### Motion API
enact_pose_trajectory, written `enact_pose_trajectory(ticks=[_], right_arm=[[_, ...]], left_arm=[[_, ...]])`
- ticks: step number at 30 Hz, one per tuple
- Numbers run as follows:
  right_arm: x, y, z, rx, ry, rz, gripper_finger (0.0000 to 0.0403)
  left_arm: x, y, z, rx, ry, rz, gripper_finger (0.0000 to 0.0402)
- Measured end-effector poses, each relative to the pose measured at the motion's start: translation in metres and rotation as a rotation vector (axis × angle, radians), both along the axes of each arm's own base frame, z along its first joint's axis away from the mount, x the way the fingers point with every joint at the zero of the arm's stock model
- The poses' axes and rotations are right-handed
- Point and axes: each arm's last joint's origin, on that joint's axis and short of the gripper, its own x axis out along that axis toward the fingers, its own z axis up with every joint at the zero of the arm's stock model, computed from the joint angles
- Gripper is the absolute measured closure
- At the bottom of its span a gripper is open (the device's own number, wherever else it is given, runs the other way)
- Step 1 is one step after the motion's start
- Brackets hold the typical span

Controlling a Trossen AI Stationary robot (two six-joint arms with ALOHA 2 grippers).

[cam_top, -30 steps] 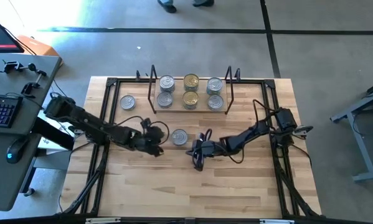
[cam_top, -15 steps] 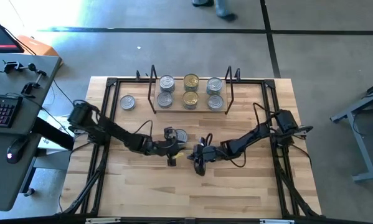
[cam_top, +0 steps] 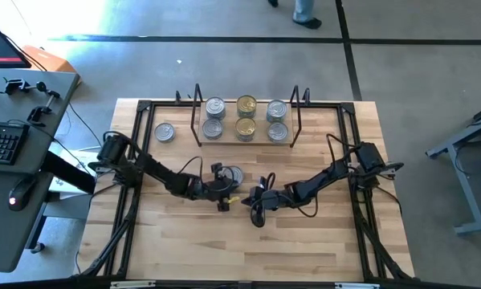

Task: Stack canned seafood by type on shelf
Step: Stack the blue tuna can on top of the other blue tuna can on the shelf

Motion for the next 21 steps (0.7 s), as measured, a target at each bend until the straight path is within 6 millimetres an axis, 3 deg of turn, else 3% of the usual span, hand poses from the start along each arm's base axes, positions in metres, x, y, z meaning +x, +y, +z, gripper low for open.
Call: enact_pose_trajectory(ticks=[4, 12, 21], right_arm=[[0.000, 0.000, 0.000, 0.000, 0.000, -0.001, 0.0403], [0.000, 0.000, 0.000, -0.001, 0.000, -0.002, 0.0403], [0.000, 0.000, 0.000, -0.003, 0.000, -0.004, 0.0403]], left_arm=[[-0.002, -0.006, 0.000, 0.040, 0.019, -0.028, 0.0393], [-0.013, -0.026, 0.009, 0.107, 0.077, -0.077, 0.0399], [-0.026, -0.037, 0.050, 0.218, 0.145, -0.068, 0.0401]])
